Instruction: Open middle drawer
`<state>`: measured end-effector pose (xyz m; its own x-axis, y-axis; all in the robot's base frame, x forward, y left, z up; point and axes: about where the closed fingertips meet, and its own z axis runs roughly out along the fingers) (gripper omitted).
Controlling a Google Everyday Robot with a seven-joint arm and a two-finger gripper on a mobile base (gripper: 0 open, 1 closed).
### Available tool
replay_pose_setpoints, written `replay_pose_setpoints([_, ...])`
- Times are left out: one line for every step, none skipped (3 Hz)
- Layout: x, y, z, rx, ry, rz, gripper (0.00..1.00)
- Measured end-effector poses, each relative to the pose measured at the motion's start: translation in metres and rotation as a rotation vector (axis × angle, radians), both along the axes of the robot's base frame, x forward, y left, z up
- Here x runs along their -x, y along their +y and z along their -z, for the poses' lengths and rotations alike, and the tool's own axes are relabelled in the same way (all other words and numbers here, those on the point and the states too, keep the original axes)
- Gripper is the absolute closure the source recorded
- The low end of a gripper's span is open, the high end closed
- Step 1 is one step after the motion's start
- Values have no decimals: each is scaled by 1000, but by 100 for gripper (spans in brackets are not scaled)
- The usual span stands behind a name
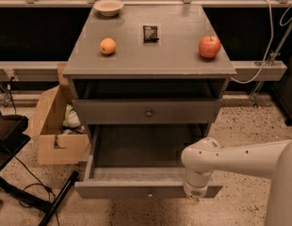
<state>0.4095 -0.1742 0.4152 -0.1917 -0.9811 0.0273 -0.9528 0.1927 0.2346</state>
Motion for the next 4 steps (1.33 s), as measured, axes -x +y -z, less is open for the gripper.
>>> replay_pose_setpoints([0,0,0,0,0,0,35])
replay_pose_setpoints([0,0,0,0,0,0,12])
replay_pose_setpoints([0,0,0,0,0,0,0])
replay_pose_setpoints([0,0,0,0,0,0,0])
